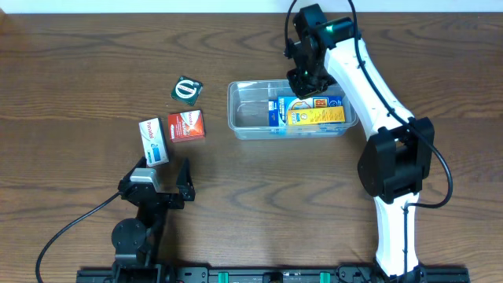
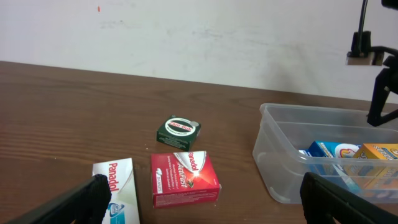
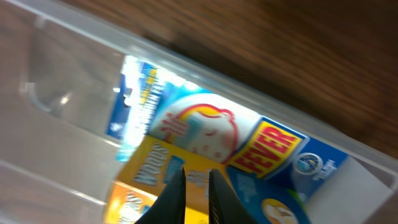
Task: Pack container
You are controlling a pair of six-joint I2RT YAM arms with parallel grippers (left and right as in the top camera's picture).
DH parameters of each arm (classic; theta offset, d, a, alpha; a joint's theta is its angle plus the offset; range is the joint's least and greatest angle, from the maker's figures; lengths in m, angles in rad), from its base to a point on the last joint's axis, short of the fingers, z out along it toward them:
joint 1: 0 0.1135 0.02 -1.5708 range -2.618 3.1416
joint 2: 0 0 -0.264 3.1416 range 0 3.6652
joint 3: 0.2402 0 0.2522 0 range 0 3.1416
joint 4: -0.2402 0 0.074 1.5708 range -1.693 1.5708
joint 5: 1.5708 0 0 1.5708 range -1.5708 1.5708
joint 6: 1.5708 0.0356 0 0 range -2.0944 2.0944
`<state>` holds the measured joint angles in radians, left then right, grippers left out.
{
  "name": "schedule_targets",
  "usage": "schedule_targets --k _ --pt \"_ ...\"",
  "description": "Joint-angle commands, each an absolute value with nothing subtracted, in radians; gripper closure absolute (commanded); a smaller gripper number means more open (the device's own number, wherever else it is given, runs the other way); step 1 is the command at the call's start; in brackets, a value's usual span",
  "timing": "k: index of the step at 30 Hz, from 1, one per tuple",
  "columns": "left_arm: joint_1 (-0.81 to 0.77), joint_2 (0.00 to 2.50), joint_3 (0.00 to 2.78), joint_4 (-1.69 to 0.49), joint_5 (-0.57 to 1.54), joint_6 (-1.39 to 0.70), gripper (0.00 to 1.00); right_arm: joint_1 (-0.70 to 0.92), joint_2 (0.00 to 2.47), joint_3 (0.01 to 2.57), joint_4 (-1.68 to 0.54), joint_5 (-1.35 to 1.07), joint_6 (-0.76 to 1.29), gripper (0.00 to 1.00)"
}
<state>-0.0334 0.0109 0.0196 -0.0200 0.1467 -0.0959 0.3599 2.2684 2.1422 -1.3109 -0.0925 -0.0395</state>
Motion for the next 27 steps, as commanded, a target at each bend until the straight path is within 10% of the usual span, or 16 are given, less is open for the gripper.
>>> schedule_targets --k 1,8,16,24,27 --pt "-0.029 0.005 0.004 -0.056 0.157 -0.086 0.02 0.389 2.278 2.16 -1.317 -0.186 -0.073 0.86" --pt "-0.029 0.005 0.004 -0.056 0.157 -0.086 0.02 0.439 2.269 2.188 -1.317 -0.191 -0.076 0.59" --pt "-0.029 0.005 0.004 -0.056 0.157 -0.086 0.02 0.408 2.224 2.336 -1.409 -0.178 -0.035 0.5" --pt "-0.029 0.005 0.004 -0.056 0.157 -0.086 0.02 0.271 2.131 2.439 -1.533 0.115 0.117 0.02" --pt "-0.029 0.005 0.004 -0.056 0.157 -0.086 0.02 0.198 2.111 2.439 -1.564 0.188 0.18 0.01"
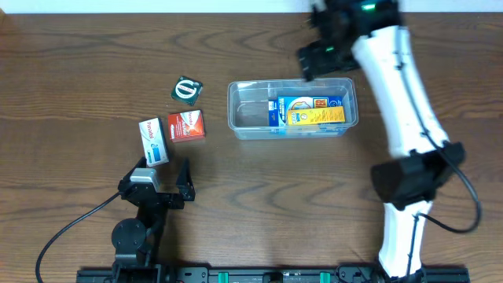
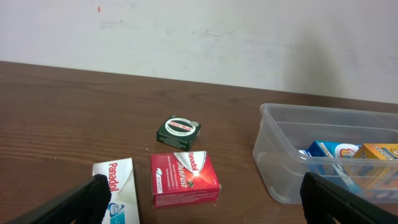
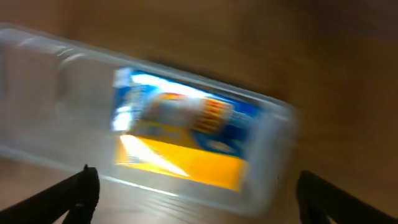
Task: Pack container
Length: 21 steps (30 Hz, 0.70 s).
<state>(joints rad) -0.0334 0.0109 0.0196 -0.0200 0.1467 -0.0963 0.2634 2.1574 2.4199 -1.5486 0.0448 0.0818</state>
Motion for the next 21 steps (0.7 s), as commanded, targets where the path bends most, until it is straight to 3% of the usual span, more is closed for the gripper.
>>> schedule_targets --k 1,11,21 --pt "-0.029 0.005 0.004 -0.056 0.157 -0.086 0.02 0.168 2.109 2.439 -1.573 0.192 0.191 0.01" --pt "-0.029 0.005 0.004 -0.055 0.158 -0.086 0.02 -0.089 2.11 2.439 -1.644 0.142 0.281 0.01" --pt "-0.029 0.027 0.004 -0.055 0.169 -0.087 0.02 -0.137 2.11 2.439 -1.672 0.138 0.28 0.01"
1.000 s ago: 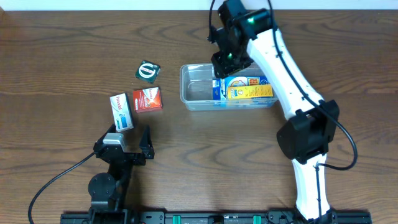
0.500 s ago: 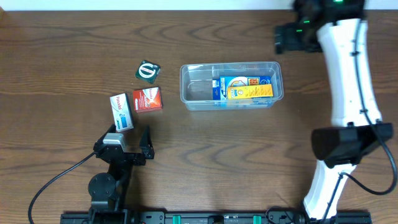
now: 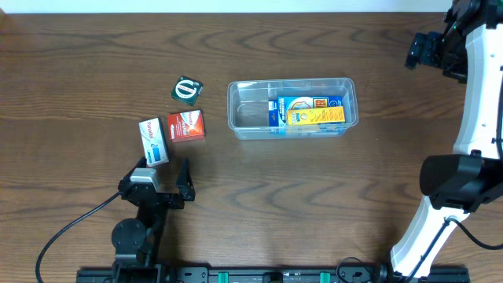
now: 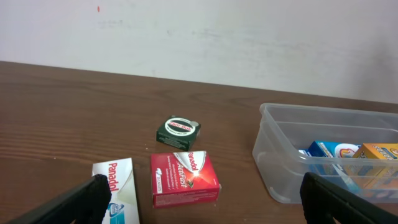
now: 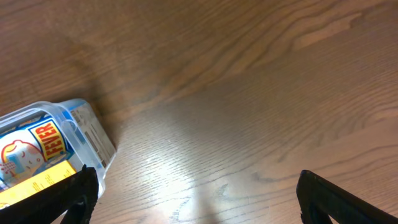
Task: Pack container
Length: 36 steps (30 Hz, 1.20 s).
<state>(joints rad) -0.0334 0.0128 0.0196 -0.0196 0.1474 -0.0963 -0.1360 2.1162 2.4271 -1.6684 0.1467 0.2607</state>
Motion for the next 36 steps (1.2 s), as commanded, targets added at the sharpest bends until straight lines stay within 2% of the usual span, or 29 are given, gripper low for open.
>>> schedule_targets --k 1,8,16,24,28,36 --pt "-0.029 0.036 0.004 -0.052 0.169 -0.087 0.02 -0.137 2.11 2.439 -1.672 0.138 0.28 0.01" --pt "-0.029 0.174 0.065 -0.095 0.116 -0.341 0.02 -0.137 2.11 2.439 -1.672 0.138 0.28 0.01" --pt "-0.027 0.617 0.389 -0.295 0.013 -0.33 0.02 -0.137 2.11 2.439 -1.672 0.138 0.28 0.01" --pt "0.004 1.082 0.788 -0.563 0.014 -0.183 0.02 -0.137 2.11 2.439 -1.672 0.138 0.28 0.01" --pt "0.006 1.221 0.881 -0.67 0.014 -0.157 0.02 -0.137 2.11 2.439 -1.672 0.138 0.28 0.01" --pt "0.007 1.335 0.881 -0.688 0.014 -0.157 0.02 -0.137 2.11 2.439 -1.672 0.138 0.28 0.01"
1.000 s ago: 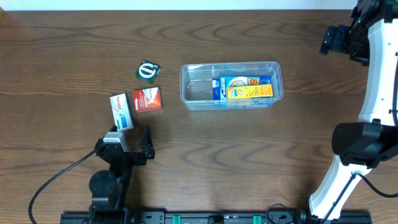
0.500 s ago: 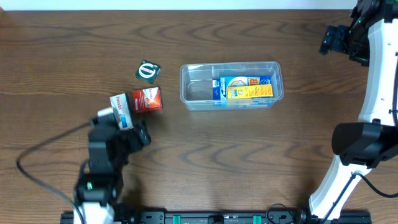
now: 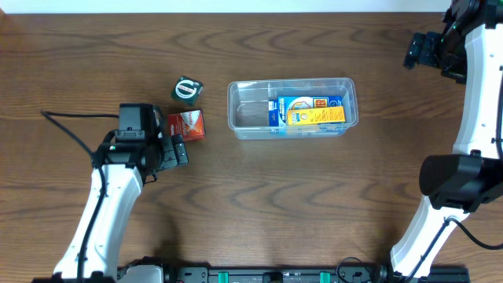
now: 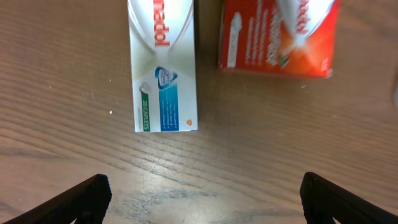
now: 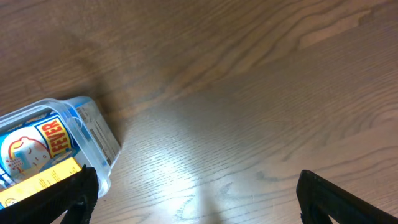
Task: Pack container
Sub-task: 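Move the left gripper over the white Panadol box, then lower the left gripper and grasp the white Panadol box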
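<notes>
The clear plastic container (image 3: pixel 251 118) stands mid-table with a blue and yellow box (image 3: pixel 310 111) lying in its right half. Left of it lie a red box (image 3: pixel 189 123) and a small green box (image 3: pixel 186 88). My left gripper (image 3: pixel 161 149) hovers open over the white Panadol box (image 4: pixel 163 62), which its wrist hides in the overhead view. The red box (image 4: pixel 278 34) lies beside the white one. My right gripper (image 3: pixel 428 51) is open at the far right back, away from the container's corner (image 5: pixel 62 149).
The wood table (image 3: pixel 314 204) carries nothing else. The left arm's cable (image 3: pixel 75 116) trails off to the left of the wrist. The right arm stretches along the right edge.
My left arm has left its resting place at the table's front and now hangs over the white Panadol box, looking straight down. The right arm has barely moved.
My right gripper was shut inside the container, against the blue and yellow box. Then it was open above the container, then at the far right back corner. The left arm rested at the front throughout and now stands over the white box.
</notes>
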You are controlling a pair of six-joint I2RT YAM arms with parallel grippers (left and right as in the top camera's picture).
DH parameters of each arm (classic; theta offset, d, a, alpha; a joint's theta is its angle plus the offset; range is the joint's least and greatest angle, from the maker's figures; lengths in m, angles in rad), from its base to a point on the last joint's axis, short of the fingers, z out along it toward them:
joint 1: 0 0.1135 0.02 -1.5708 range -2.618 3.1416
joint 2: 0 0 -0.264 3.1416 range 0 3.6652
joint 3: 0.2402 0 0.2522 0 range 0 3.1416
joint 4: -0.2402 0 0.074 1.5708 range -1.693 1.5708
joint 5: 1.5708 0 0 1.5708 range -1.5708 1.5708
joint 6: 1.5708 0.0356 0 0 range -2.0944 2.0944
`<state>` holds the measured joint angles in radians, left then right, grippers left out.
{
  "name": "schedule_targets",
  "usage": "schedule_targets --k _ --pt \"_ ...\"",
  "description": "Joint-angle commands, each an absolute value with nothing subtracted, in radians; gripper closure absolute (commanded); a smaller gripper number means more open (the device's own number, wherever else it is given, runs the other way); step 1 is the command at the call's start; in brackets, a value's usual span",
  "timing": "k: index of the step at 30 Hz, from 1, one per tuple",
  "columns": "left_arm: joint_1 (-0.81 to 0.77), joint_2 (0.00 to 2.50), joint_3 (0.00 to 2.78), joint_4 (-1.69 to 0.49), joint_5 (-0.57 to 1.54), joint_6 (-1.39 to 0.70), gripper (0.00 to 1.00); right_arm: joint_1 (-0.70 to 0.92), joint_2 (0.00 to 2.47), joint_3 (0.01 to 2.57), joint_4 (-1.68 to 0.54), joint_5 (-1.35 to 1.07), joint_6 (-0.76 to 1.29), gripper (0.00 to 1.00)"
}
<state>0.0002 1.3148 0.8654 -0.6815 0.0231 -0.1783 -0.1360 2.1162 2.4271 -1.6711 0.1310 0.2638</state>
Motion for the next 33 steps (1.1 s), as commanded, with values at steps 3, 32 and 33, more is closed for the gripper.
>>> schedule_targets --k 3,32,33 --pt "0.026 1.348 0.881 -0.692 0.014 -0.164 0.02 -0.137 2.11 2.439 -1.672 0.138 0.28 0.01" --pt "0.196 1.63 0.881 -0.487 0.158 -0.106 0.02 -0.137 2.11 2.439 -1.672 0.138 0.28 0.01" --pt "0.184 1.634 0.881 -0.475 0.157 -0.093 0.02 -0.137 2.11 2.439 -1.672 0.138 0.28 0.01"
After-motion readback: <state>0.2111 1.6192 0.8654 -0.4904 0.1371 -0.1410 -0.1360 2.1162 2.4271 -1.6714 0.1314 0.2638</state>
